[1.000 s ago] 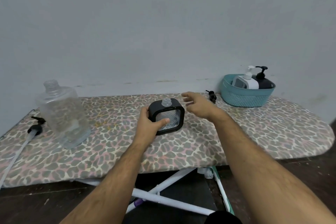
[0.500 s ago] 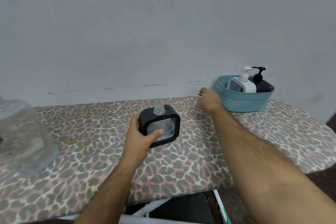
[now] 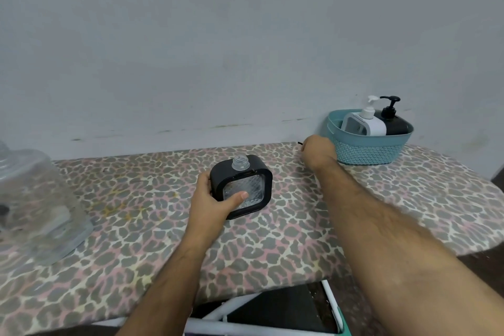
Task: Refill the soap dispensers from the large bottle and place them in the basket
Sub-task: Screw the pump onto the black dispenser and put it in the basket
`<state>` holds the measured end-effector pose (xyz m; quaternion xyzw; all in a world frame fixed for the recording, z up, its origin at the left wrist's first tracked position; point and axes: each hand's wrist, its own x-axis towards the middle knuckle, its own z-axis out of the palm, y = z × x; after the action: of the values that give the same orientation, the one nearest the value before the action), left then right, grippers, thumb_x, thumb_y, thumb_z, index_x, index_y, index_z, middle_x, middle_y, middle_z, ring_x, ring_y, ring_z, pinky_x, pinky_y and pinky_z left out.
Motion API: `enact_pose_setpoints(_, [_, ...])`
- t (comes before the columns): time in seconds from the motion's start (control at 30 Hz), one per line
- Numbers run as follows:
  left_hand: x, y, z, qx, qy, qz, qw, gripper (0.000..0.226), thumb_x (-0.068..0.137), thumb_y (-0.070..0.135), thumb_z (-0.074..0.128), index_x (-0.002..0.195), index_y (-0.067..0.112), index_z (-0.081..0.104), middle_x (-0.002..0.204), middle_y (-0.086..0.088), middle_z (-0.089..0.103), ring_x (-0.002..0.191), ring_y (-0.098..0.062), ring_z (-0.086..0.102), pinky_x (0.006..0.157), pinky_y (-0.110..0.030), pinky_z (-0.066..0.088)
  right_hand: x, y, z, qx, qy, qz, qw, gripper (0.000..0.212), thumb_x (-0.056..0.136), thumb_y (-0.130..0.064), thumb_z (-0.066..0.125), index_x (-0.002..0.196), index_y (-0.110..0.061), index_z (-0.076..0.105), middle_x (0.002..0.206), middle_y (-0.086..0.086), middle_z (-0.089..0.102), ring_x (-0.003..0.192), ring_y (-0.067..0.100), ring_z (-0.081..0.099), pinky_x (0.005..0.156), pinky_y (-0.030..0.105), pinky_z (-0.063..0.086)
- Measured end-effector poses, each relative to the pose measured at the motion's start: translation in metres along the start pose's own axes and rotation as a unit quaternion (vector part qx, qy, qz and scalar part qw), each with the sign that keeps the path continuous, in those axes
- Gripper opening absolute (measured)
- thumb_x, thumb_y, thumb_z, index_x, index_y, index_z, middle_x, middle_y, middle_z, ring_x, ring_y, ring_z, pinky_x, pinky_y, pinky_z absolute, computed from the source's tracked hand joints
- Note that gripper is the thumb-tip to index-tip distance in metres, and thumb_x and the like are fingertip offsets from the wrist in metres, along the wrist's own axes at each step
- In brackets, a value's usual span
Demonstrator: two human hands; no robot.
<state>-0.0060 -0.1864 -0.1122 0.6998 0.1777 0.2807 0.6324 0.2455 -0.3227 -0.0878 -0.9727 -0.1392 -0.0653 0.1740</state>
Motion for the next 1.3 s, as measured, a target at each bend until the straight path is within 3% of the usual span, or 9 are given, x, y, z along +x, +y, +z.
enact_pose_setpoints(0.17, [-0.004, 0.005, -0.001, 0.008, -0.014, 0.000, 1.000, 0.065, 0.076, 0.011, 0.083, 0.127, 0.026, 0.046, 0.117, 0.010, 0.061, 0.103, -0.003, 0.062, 0.073, -0.017, 0.054, -0.033, -0.006, -0.014, 0.040, -0.041, -0.018, 0.998, 0.019, 0.090, -0.010, 0.064, 0.104, -0.009, 0.077, 0.104, 0.009, 0.076, 0.096, 0.026, 0.071, 0.088, 0.037, 0.059])
enact_pose_setpoints(0.27, [-0.006, 0.011, -0.007, 0.031, -0.031, 0.001, 0.999, 0.063, 0.077, 0.012, 0.083, 0.126, 0.026, 0.046, 0.116, 0.009, 0.061, 0.104, -0.004, 0.061, 0.079, -0.018, 0.051, -0.054, -0.011, -0.027, 0.151, -0.066, 0.007, 0.986, 0.011, 0.087, -0.010, 0.067, 0.092, -0.011, 0.078, 0.094, 0.007, 0.075, 0.085, 0.022, 0.070, 0.078, 0.035, 0.060])
enact_pose_setpoints(0.33, [-0.011, 0.016, -0.014, 0.050, -0.040, 0.001, 0.998, 0.063, 0.077, 0.012, 0.083, 0.125, 0.026, 0.045, 0.115, 0.010, 0.060, 0.102, -0.001, 0.060, 0.078, -0.016, 0.049, -0.072, -0.016, -0.037, 0.245, -0.082, 0.031, 0.966, 0.006, 0.085, -0.008, 0.070, 0.081, -0.012, 0.072, 0.085, 0.007, 0.072, 0.073, 0.019, 0.066, 0.065, 0.033, 0.060])
enact_pose_setpoints(0.43, [-0.023, 0.021, -0.030, 0.051, -0.050, -0.009, 0.997, 0.061, 0.078, 0.009, 0.081, 0.124, 0.026, 0.045, 0.113, 0.008, 0.061, 0.101, -0.003, 0.061, 0.073, -0.014, 0.048, -0.099, -0.026, -0.050, 0.383, -0.111, 0.040, 0.916, 0.012, 0.083, -0.003, 0.072, 0.077, -0.009, 0.064, 0.082, 0.012, 0.071, 0.071, 0.021, 0.069, 0.068, 0.039, 0.062])
enact_pose_setpoints(0.53, [-0.037, 0.023, -0.052, 0.052, -0.052, -0.017, 0.997, 0.064, 0.078, 0.007, 0.081, 0.125, 0.028, 0.044, 0.114, 0.009, 0.061, 0.103, -0.006, 0.062, 0.078, -0.019, 0.050, -0.127, -0.043, -0.062, 0.500, -0.133, 0.021, 0.856, 0.016, 0.085, 0.003, 0.070, 0.078, -0.007, 0.059, 0.081, 0.015, 0.069, 0.063, 0.019, 0.068, 0.060, 0.033, 0.060])
enact_pose_setpoints(0.73, [-0.056, 0.025, -0.090, 0.065, -0.075, -0.024, 0.995, 0.066, 0.081, 0.007, 0.079, 0.132, 0.026, 0.041, 0.123, 0.006, 0.059, 0.111, -0.012, 0.061, 0.087, -0.031, 0.054, -0.169, -0.077, -0.089, 0.588, -0.106, -0.014, 0.801, 0.017, 0.086, 0.003, 0.068, 0.079, -0.008, 0.058, 0.081, 0.018, 0.070, 0.064, 0.020, 0.070, 0.062, 0.033, 0.060])
enact_pose_setpoints(0.87, [-0.062, 0.019, -0.103, 0.076, -0.086, -0.019, 0.993, 0.072, 0.082, 0.010, 0.079, 0.139, 0.030, 0.040, 0.129, 0.000, 0.059, 0.117, -0.019, 0.061, 0.087, -0.032, 0.056, -0.192, -0.102, -0.107, 0.637, -0.048, -0.057, 0.767, 0.017, 0.085, 0.004, 0.070, 0.079, -0.008, 0.060, 0.081, 0.014, 0.067, 0.077, 0.025, 0.070, 0.069, 0.033, 0.061])
enact_pose_setpoints(1.03, [-0.073, 0.016, -0.103, 0.055, -0.072, -0.014, 0.996, 0.080, 0.086, 0.001, 0.072, 0.139, 0.045, 0.033, 0.119, 0.006, 0.062, 0.104, -0.002, 0.063, 0.074, -0.019, 0.056, -0.207, -0.129, -0.120, 0.621, 0.021, -0.119, 0.774, 0.016, 0.078, -0.007, 0.079, 0.074, -0.014, 0.065, 0.071, 0.001, 0.067, 0.074, 0.019, 0.067, 0.079, 0.040, 0.061])
enact_pose_setpoints(1.3, [-0.073, 0.008, -0.105, 0.031, -0.047, -0.007, 0.998, 0.080, 0.083, -0.004, 0.072, 0.142, 0.040, 0.040, 0.120, 0.009, 0.064, 0.107, -0.002, 0.064, 0.083, -0.020, 0.056, -0.220, -0.152, -0.120, 0.585, 0.106, -0.173, 0.785, 0.022, 0.079, -0.010, 0.081, 0.072, -0.025, 0.066, 0.080, -0.006, 0.072, 0.077, 0.009, 0.068, 0.074, 0.022, 0.054])
